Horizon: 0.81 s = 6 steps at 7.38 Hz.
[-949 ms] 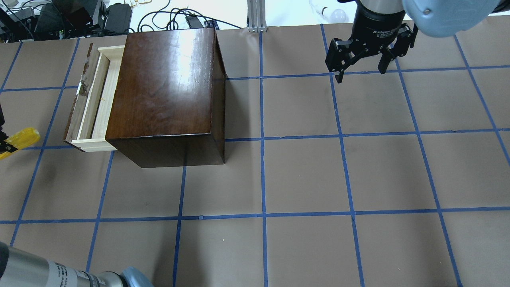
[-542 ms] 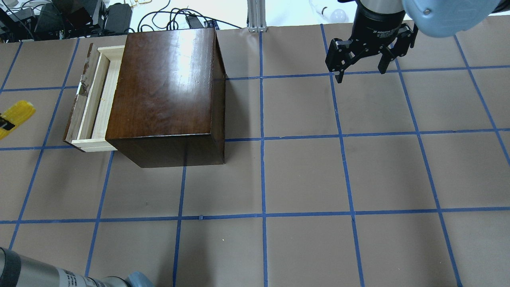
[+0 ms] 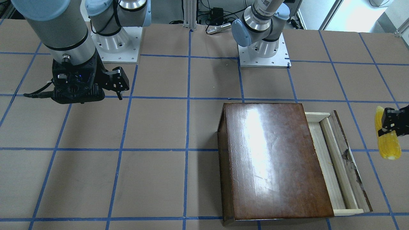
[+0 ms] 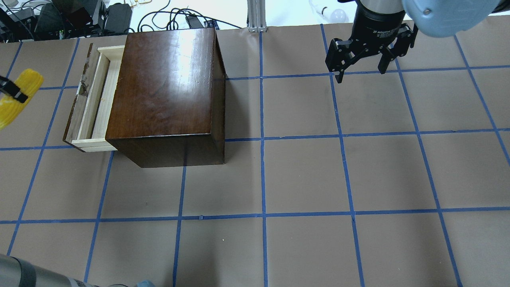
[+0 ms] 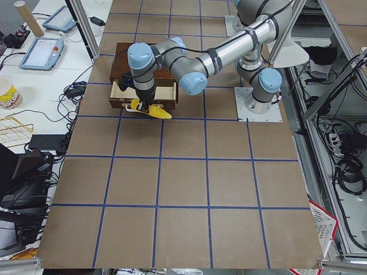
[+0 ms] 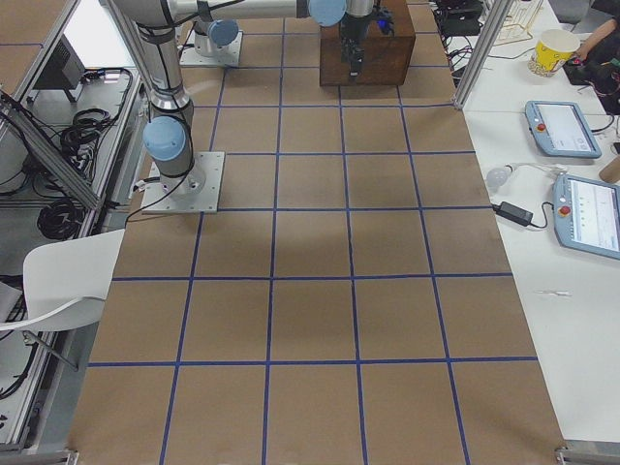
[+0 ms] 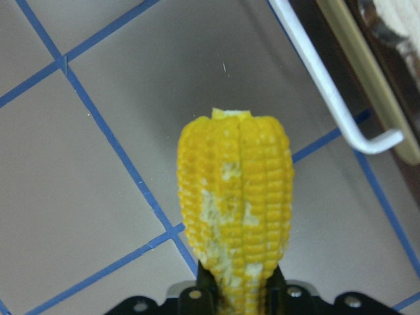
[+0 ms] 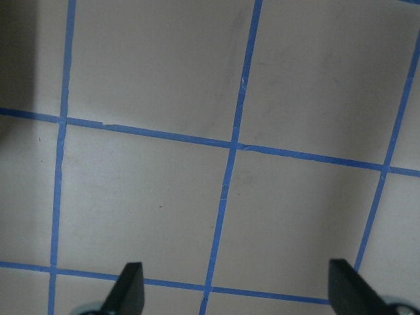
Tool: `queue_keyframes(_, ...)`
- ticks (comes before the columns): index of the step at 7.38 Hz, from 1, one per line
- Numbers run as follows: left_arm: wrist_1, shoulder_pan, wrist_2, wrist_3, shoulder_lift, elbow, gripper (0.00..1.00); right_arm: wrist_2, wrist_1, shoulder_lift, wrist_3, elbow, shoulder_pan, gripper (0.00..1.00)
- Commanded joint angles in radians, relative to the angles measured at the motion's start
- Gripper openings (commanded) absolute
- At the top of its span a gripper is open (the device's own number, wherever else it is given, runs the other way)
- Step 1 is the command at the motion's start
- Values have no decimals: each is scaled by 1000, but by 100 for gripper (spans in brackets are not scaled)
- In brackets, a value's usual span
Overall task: Open drawer and put corn inside
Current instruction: 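Lift the corn and carry it over the open drawer with left gripper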
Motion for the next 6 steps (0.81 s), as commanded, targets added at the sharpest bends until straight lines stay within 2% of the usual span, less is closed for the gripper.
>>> queue_keyframes(1,-2,-136,-1,-307,21,10,0,0,1,0,-1,0,0,100)
queue_keyframes(3,48,-152,-8,-418,-13,2,0,0,-1,0,-1,0,0,100)
queue_keyframes(6,67,-187,-2,-435,-21,-36,0,0,-1,0,-1,0,0,100)
